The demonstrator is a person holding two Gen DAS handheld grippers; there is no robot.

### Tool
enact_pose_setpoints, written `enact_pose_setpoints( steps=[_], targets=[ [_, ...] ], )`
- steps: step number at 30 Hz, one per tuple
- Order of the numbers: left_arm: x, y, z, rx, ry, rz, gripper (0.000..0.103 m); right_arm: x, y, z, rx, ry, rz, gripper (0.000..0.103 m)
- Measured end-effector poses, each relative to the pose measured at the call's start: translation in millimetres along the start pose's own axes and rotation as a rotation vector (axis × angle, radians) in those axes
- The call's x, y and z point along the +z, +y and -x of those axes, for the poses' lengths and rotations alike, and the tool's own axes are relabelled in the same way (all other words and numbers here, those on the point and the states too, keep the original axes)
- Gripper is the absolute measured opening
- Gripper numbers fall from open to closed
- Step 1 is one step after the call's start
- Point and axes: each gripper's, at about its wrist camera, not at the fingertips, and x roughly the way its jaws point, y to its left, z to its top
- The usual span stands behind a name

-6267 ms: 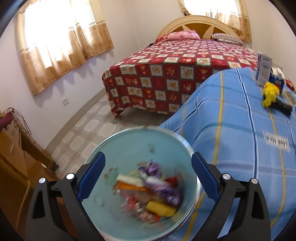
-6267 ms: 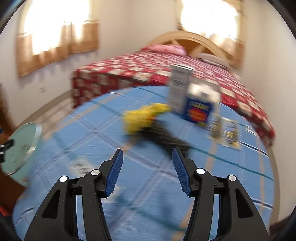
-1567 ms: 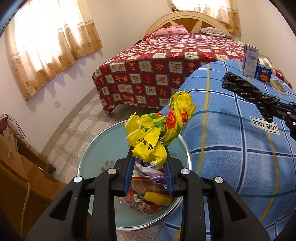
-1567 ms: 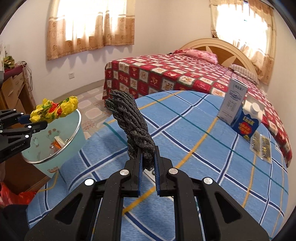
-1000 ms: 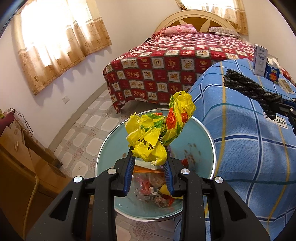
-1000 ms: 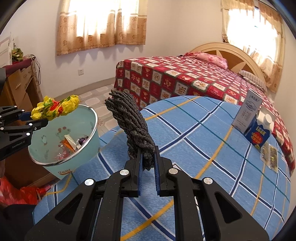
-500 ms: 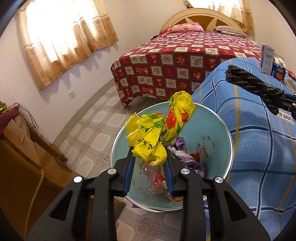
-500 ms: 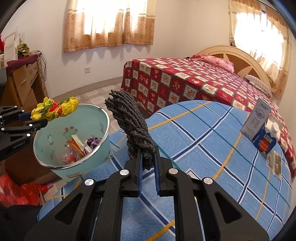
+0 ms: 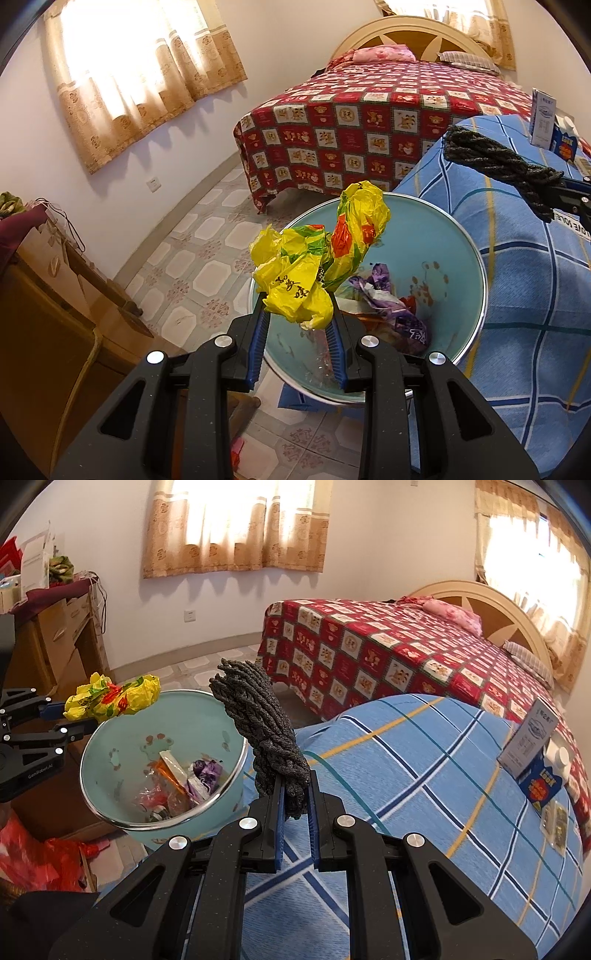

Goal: Collect trash
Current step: 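Carry the yellow bag and black rope over the bin with both grippers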

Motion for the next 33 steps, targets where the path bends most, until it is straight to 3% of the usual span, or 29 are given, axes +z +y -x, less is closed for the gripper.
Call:
enact_pose_setpoints(
  steps=[33],
  targets=[
    [-10,30,0,0.028,0.008,0.040,0.029,22,37,-16,0.037,0.013,0.077,0.012]
  ],
)
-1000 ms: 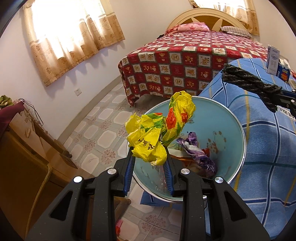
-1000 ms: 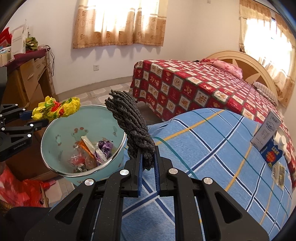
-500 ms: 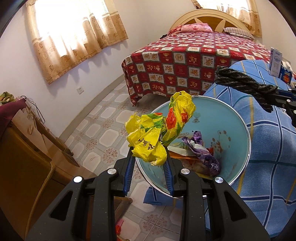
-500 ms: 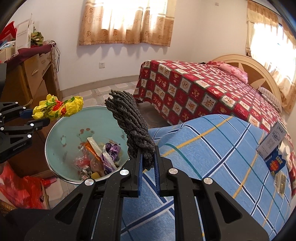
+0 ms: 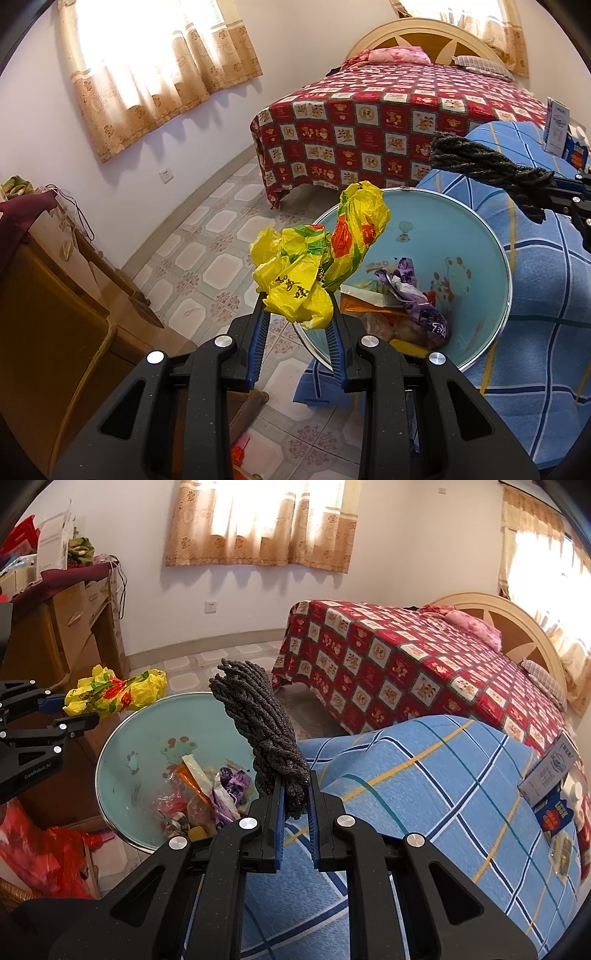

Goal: Collect trash
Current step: 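Carry the yellow bag and black rope over the bin with both grippers, then open both grippers to drop the bag and rope into the bin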

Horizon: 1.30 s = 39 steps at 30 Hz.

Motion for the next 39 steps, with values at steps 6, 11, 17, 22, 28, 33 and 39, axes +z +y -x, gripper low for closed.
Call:
enact_pose_setpoints(
  steps=[6,11,17,22,28,33,39],
  targets=[
    [0,2,0,0.010,-0.005,0.004,0.029,1,2,-1,0.005,-0.003,0.003,0.012],
    [0,3,0,0.010,-0.004,0.007,0.030,2,5,-1,0.008,-0.005,0.009,0.012],
    [0,4,0,0.011,-0.004,0.010,0.030,4,8,-1,0.010,-0.006,0.013,0.012],
    [-1,5,0,0.011,-0.004,0.011,0.030,4,9,-2,0.009,-0.007,0.015,0.012],
    [-1,5,0,0.010,-0.004,0.012,0.030,5,9,-1,0.009,-0.006,0.017,0.012],
    [0,3,1,0.002,-0.007,0.017,0.032,10,13,-2,0.013,-0.018,0.032,0.012],
    [2,-5,5,-0.028,-0.021,0.018,0.040,13,12,-3,0.024,-0.030,0.020,0.032]
  ],
)
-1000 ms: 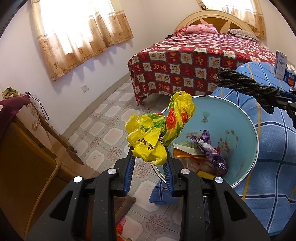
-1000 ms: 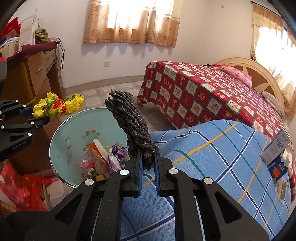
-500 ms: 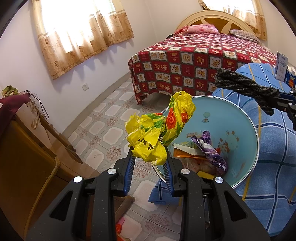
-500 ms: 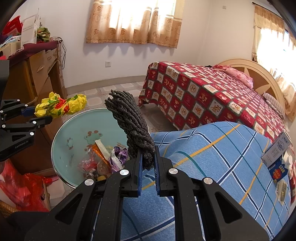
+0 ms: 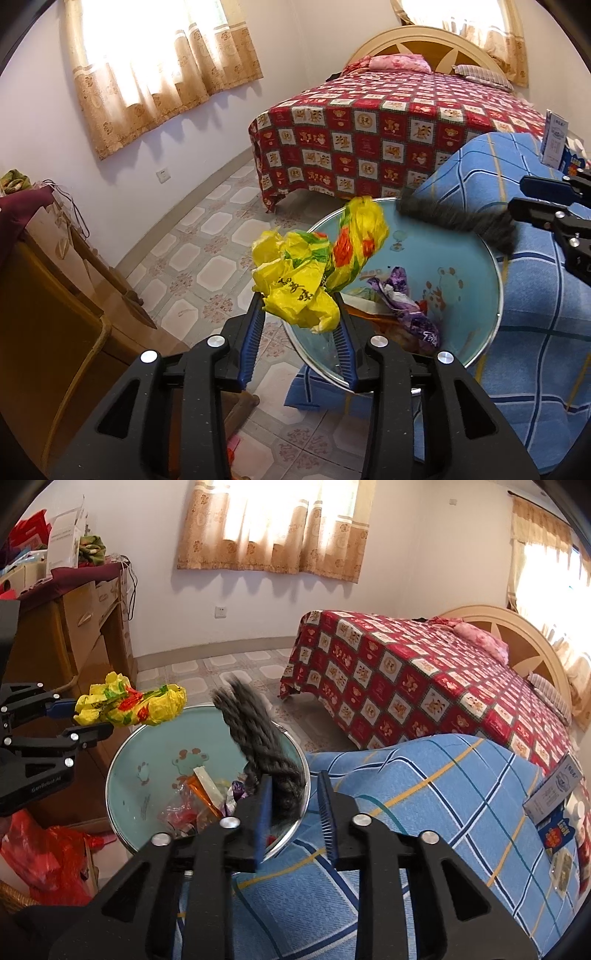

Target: Collect trash

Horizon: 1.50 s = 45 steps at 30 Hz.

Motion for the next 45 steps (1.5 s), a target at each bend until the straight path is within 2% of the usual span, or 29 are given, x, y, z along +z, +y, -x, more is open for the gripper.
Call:
enact_pose_setpoints(
  steps=[1,3,7,9,12,19,21,26,45],
  targets=[
    [1,-2,1,0.001,-0.001,0.001,0.043,0,-1,1,0.001,-0.002,-0.001,0.036],
    [1,-3,3,0.006,-0.011,0.006,0.061,-2,-3,5,-0.003,-0.010,-0.016,0.046],
    [3,-2,11,0.006,-0.032,0.017,0.065,-6,-12,17,-0.013,-0.033,-0.060,0.057],
    [6,1,19,0.011,-0.053,0.032,0.075,-9,-18,31,-0.025,-0.055,-0.096,0.061],
    [10,3,36,0.014,-0.098,0.052,0.083,-16,-23,53,-0.055,-0.096,-0.139,0.068],
    [20,2,74,-0.005,-0.192,0.073,0.085,-26,-29,94,-0.104,-0.166,-0.179,0.073],
    [22,2,82,-0.005,-0.212,0.079,0.091,-27,-29,105,-0.117,-0.189,-0.182,0.073],
    [26,4,95,0.000,-0.249,0.091,0.091,-30,-32,121,-0.140,-0.217,-0.188,0.076],
    [26,2,101,-0.002,-0.257,0.092,0.095,-33,-31,133,-0.144,-0.231,-0.192,0.077]
  ],
)
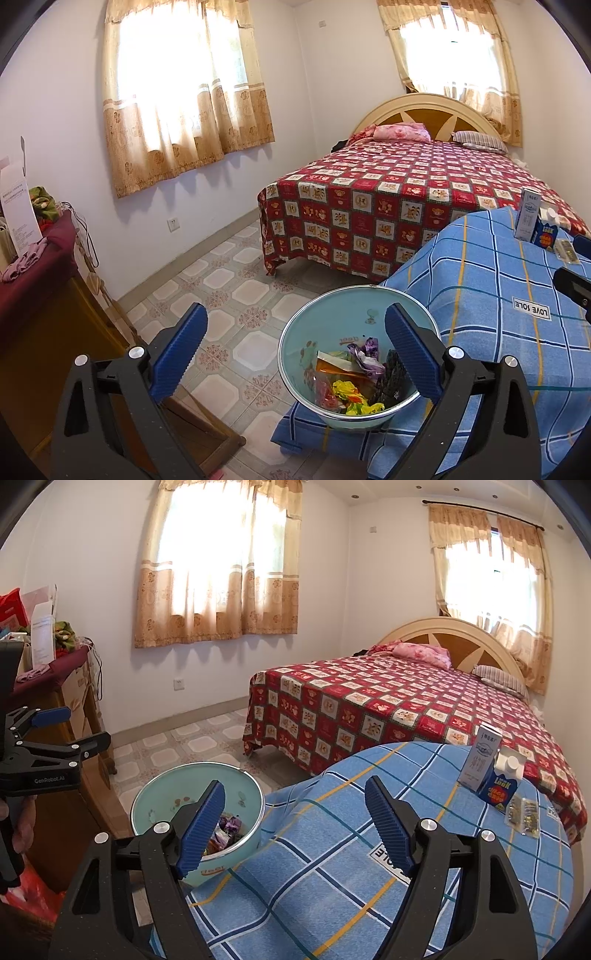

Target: Collect trash

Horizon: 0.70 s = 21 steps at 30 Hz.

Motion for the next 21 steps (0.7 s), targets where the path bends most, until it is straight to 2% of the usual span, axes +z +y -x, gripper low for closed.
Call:
enact_pose_setpoints(
  steps=[21],
  targets=[
    [-1.0,0.1,-0.9,0.002,0.001,0.001,0.097,-2.4,5.7,1.5,0.002,-0.001,-0.004,0.077]
  ],
)
